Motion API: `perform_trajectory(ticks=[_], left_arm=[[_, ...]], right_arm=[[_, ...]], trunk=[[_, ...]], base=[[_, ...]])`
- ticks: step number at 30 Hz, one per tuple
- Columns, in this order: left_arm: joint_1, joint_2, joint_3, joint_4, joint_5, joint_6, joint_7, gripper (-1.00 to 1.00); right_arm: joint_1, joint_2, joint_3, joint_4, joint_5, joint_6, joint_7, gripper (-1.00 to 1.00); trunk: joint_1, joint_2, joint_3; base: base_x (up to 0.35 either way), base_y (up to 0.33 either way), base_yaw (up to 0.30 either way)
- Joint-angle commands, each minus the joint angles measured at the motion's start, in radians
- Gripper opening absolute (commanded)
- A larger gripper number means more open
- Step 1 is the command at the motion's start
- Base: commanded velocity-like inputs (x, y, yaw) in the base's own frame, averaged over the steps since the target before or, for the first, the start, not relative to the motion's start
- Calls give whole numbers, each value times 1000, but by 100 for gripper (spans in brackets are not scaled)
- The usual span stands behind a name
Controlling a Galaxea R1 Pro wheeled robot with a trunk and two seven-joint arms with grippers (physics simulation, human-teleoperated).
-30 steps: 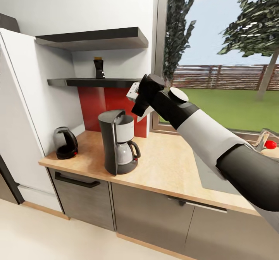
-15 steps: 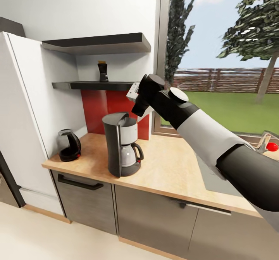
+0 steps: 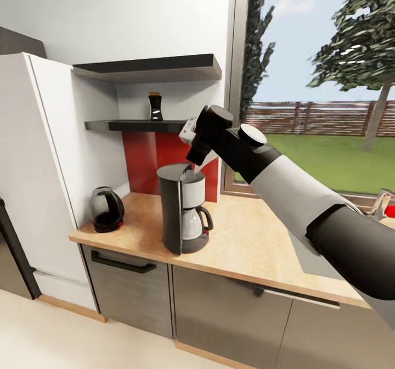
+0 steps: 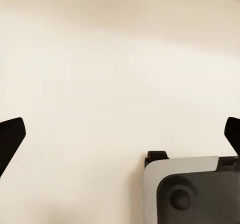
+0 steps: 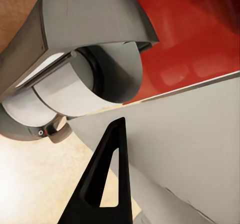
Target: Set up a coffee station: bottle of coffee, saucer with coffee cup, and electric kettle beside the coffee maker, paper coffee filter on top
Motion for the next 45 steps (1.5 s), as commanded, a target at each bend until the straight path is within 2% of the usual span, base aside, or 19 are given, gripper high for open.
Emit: perform_trajectory(ticks=[1,6,7,9,12,22,45], left_arm=[[0,0,2,1,6,-2,-7,100],[0,0,3,1,6,-1,-6,100],[0,0,4,1,6,-1,-6,100],[0,0,5,1,6,-2,-6,100],[0,0,6,1,6,-2,-6,100],[0,-1,6,1,6,-2,-3,100],[0,-1,2,1,1,-2,-1,100]], right_arm=[[-1,0,1,-1,10,2,10,-100],[-1,0,11,4,10,2,10,-100],[-1,0,44,11,10,1,10,-100],[-1,0,68,15,9,0,10,-100],[-1,0,78,18,7,0,10,-100],[-1,0,82,20,6,0,10,-100],[-1,0,82,37,6,0,10,-100]], trunk=[[0,-1,1],[0,-1,4],[0,-1,4],[0,-1,4],[0,-1,4],[0,-1,4],[0,-1,4]], base=[[0,4,0],[0,1,0],[0,0,0],[0,0,0],[0,0,0],[6,0,0],[101,8,0]])
